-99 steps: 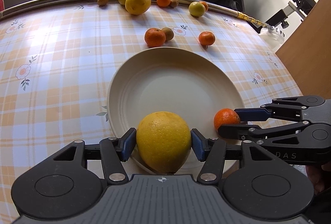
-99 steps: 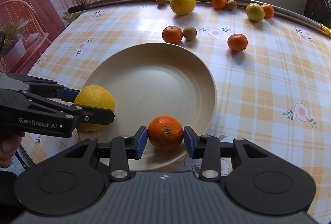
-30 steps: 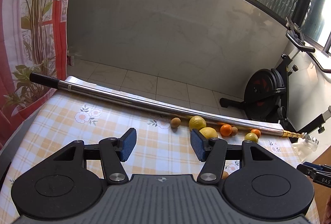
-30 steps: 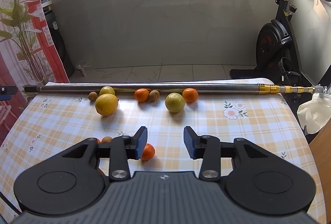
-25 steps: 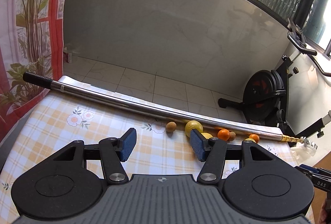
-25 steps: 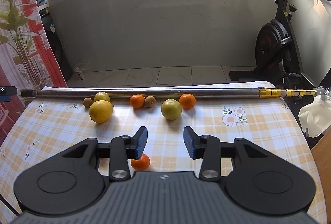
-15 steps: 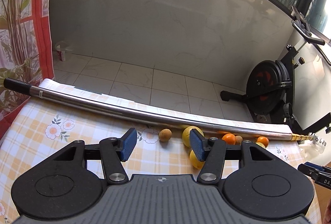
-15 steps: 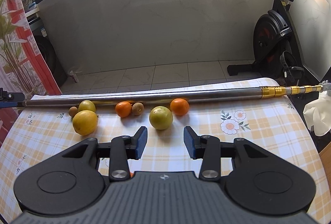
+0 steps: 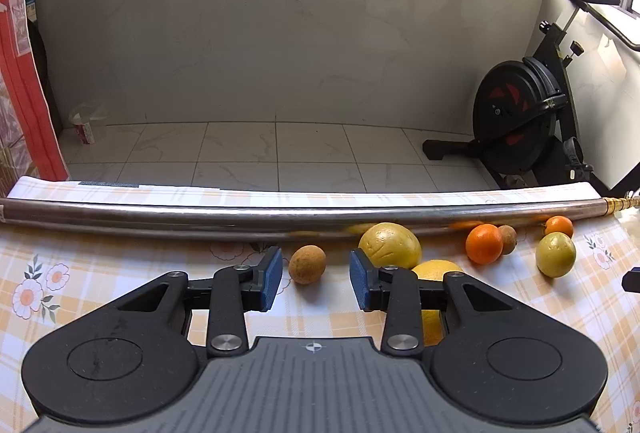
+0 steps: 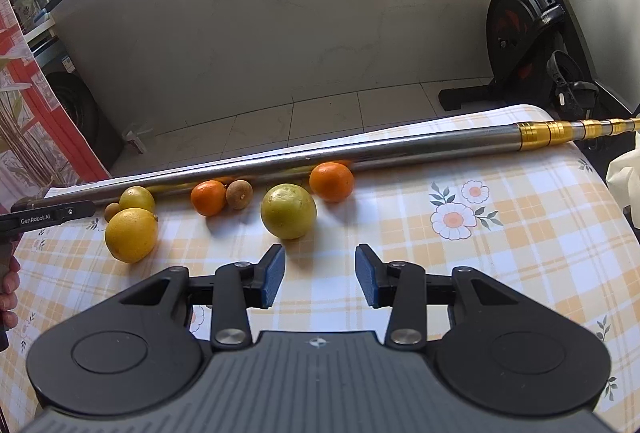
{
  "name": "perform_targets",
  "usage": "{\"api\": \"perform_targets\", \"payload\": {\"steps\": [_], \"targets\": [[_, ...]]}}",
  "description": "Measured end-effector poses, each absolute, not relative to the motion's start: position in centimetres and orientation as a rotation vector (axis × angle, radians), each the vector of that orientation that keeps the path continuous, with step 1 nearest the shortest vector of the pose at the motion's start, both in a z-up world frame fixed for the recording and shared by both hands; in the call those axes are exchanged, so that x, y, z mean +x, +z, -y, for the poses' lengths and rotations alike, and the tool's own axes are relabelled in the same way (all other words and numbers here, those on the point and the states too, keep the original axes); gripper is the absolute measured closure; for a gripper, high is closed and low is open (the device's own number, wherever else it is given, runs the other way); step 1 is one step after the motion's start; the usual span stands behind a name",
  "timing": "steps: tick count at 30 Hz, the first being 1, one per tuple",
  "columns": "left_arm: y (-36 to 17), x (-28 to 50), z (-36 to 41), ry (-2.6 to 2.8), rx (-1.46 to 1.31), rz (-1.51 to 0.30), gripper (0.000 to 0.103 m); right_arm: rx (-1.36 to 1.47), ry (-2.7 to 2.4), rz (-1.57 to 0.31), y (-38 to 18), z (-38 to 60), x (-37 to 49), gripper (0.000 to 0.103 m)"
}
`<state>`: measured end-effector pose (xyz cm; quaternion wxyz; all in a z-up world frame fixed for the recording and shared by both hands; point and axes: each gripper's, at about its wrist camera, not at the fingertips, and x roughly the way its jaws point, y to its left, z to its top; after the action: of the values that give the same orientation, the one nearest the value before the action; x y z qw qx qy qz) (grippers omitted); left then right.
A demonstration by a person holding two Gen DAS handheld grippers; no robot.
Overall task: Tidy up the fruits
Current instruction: 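Grasp a brown kiwi with the left tool while the right tool approaches an orange, then close the right tool on the orange while the left tool holds the kiwi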
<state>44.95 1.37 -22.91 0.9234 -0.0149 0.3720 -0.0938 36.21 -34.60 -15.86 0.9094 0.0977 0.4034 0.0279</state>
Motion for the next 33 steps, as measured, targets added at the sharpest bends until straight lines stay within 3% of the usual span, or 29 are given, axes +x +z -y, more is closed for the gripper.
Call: {"api": "perform_targets", "payload": {"steps": [13, 15, 33], "targets": [[-25.3, 47.6, -1.4, -0.169, -0.066, -0.81, 0.064, 0.211, 0.054, -0.842, -16.7, 35.0, 37.3, 0.061], [-25.4, 47.7, -1.3, -0.182, -0.057, -0.82, 0.075, 0.216, 0.051, -0.843, -16.8, 35.1, 37.5, 0.061], [-21.5, 42.1, -1.3, -0.203, -0.054, -0.72, 0.076, 0.24, 0.035, -0.706, -17.6, 35.6, 42.5, 0.059]]}}
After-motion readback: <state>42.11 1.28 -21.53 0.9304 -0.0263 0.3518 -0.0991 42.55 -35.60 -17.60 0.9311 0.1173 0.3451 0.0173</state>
